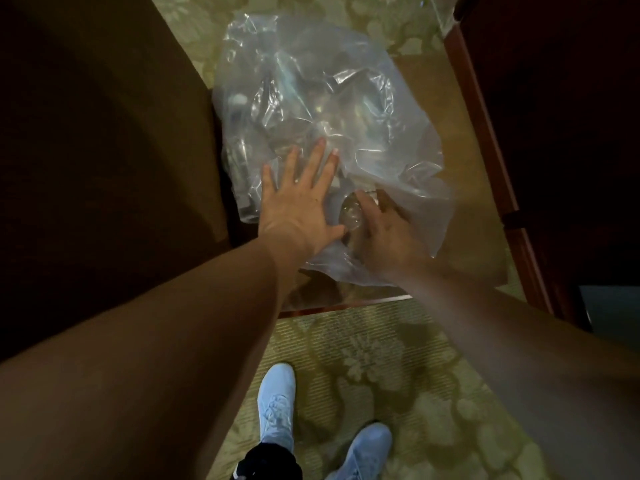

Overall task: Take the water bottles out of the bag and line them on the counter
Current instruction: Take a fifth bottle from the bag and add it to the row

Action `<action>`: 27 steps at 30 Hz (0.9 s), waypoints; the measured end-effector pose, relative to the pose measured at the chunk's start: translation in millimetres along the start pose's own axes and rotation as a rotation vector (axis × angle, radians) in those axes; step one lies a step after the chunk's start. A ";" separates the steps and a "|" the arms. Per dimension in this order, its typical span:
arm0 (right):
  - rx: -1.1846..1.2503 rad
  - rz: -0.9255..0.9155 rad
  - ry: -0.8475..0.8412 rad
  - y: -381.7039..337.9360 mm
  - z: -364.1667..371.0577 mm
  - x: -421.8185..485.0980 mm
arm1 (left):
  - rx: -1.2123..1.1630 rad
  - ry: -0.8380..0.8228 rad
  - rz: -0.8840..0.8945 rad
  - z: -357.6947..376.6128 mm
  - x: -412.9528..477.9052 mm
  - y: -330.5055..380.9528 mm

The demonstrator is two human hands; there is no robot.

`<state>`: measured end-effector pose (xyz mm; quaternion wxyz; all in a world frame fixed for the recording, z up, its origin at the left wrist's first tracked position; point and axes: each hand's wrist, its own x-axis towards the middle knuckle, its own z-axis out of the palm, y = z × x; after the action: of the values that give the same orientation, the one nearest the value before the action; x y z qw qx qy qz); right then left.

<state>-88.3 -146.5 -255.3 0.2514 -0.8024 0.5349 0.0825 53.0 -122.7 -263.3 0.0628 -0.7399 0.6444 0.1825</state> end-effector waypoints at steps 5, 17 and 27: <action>-0.155 0.025 -0.046 5.2 -0.7 15.6 | 0.006 -0.016 0.003 1.5 10.4 4.1; -0.075 -0.038 0.043 -2.4 11.7 -7.6 | 0.039 -0.022 -0.011 17.0 -10.7 9.6; -0.031 -0.103 0.115 5.7 25.1 -87.7 | -0.112 -0.090 -0.132 -4.3 -70.1 36.1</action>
<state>-126.3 -64.2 -243.5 0.2117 -0.8360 0.5053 0.0314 11.5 -64.8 -229.5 0.0621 -0.7741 0.5796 0.2469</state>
